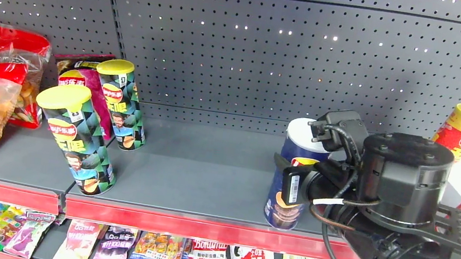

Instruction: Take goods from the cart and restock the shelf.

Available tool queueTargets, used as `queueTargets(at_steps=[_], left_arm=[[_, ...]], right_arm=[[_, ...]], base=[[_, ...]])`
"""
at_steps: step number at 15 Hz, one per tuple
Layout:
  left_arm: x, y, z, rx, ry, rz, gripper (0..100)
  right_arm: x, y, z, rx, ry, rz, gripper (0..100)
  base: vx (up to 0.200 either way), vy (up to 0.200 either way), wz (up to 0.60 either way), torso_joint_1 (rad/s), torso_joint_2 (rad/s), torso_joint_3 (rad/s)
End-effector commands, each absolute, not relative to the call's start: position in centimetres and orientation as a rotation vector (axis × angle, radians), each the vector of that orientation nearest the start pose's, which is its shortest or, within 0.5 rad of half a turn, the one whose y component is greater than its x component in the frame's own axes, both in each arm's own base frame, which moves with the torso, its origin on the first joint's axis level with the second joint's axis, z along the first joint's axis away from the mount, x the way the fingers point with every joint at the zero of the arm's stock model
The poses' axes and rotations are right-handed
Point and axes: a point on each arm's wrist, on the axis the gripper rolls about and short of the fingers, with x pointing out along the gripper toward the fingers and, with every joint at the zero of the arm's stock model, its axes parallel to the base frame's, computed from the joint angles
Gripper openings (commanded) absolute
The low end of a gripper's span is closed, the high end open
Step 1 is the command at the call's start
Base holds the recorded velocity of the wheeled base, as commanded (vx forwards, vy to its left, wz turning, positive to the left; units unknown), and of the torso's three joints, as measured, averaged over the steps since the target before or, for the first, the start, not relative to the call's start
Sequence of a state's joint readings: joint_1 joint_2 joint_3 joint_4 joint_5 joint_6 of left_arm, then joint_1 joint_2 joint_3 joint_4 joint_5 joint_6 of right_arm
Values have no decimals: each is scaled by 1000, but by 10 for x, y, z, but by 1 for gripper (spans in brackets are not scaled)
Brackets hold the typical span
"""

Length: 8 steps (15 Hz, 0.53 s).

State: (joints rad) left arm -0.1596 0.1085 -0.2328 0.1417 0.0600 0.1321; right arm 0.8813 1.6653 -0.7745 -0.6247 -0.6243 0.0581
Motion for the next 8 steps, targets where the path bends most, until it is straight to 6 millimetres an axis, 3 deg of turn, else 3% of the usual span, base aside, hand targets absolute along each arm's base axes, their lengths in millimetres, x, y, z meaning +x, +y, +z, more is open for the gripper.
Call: queueTargets(at_steps=[1,8], left_arm=[[-31,6,127,132,12,-101,0],[-31,6,124,134,16,-101,0]], right_arm=[[196,218,186,-116,193,254,100],[189,211,189,-108,184,248,100]], base=[[0,0,0,0,0,0],[0,0,0,0,0,0]])
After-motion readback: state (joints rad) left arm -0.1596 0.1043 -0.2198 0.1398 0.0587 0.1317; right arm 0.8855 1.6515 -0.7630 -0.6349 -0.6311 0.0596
